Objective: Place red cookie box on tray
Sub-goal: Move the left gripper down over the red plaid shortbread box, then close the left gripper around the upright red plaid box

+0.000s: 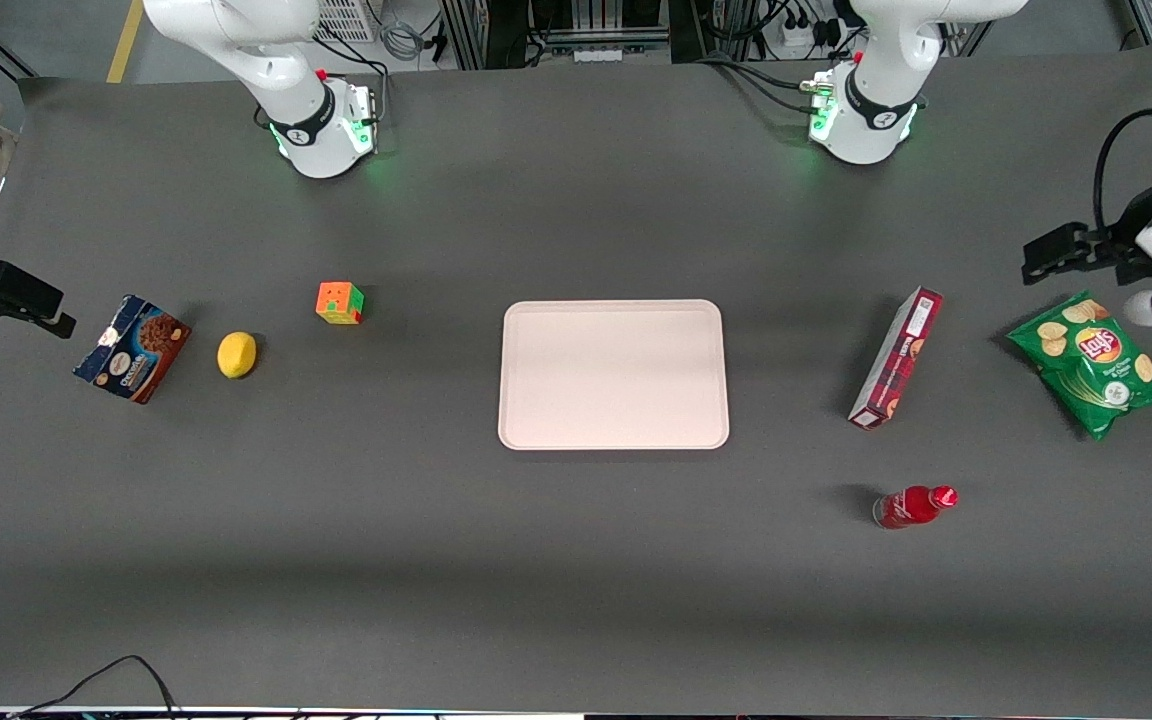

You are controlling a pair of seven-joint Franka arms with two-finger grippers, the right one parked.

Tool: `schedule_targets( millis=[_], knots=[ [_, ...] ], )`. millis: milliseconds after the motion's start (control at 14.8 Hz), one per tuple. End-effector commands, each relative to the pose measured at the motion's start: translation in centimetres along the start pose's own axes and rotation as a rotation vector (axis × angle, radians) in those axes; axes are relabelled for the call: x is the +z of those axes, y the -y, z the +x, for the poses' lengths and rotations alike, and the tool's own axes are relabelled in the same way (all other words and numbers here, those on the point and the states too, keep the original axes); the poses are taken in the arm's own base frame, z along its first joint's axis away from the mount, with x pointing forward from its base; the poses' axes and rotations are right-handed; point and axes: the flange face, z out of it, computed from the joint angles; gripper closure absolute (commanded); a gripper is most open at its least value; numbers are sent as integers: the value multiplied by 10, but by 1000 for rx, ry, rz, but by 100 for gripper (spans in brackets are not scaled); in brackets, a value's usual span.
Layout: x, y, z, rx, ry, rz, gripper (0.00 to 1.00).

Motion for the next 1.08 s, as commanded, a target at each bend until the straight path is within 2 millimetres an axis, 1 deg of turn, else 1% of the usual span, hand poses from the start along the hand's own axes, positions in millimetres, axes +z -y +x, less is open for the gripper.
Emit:
schedule_targets(
  millis=[0,68,136,271,339,542,610,814,949,1017],
  knots=[
    [81,-14,8,66,80,31,0],
    [104,-19,9,86,90,32,0],
    [125,-30,9,111,91,35,0],
    [166,-49,2,212,111,98,0],
    [182,-52,0,263,111,118,0],
    [229,-44,-5,494,65,105,0],
    [244,-37,-7,550,29,104,0],
    [285,-36,-12,612,-72,108,0],
    [310,-36,-20,653,-97,105,0],
    [323,-33,-24,653,-109,104,0]
  ],
)
